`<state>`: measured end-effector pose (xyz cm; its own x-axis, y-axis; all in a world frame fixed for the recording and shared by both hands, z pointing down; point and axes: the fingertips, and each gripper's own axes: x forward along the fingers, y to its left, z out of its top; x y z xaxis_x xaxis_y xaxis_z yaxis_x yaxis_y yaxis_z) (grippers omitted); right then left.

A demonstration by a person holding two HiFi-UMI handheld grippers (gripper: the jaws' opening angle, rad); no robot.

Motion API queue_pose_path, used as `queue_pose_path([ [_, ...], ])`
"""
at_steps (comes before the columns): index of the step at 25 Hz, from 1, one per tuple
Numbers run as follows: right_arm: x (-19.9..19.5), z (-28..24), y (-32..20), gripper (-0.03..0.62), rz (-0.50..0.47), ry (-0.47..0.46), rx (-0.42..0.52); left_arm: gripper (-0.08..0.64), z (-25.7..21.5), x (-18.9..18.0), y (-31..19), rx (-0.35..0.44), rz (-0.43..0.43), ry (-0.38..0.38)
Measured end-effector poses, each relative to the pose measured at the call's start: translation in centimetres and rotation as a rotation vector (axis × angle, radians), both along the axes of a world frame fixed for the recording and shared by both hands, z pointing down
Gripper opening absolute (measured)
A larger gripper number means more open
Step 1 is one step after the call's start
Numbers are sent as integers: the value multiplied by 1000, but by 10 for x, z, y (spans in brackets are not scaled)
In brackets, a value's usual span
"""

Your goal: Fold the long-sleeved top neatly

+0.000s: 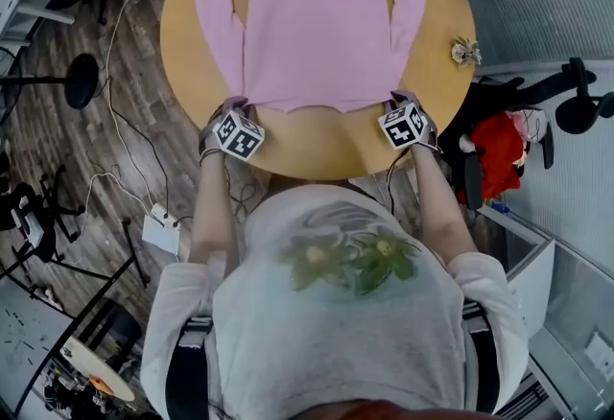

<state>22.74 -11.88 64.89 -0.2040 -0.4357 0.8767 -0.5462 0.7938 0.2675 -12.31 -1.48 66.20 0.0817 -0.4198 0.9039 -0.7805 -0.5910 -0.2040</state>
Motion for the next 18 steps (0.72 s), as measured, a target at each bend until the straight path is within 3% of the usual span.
queue_pose_path([
  [5,7,8,32,39,-13,23,-41,48,-2,4,22,-34,23,9],
  [10,14,11,58,40,-2,-11,-68,81,-7,12,45,-39,41,8],
  [12,14,9,67,70,16,-64,-94,109,-8,16,52,-43,25,28],
  [14,14,4,73,162,55,-140,-125,143,-12,20,55,-48,7,41],
  [18,16,-15,72,172,152,-265,-126,149,-38,22,51,-7,-75,121],
])
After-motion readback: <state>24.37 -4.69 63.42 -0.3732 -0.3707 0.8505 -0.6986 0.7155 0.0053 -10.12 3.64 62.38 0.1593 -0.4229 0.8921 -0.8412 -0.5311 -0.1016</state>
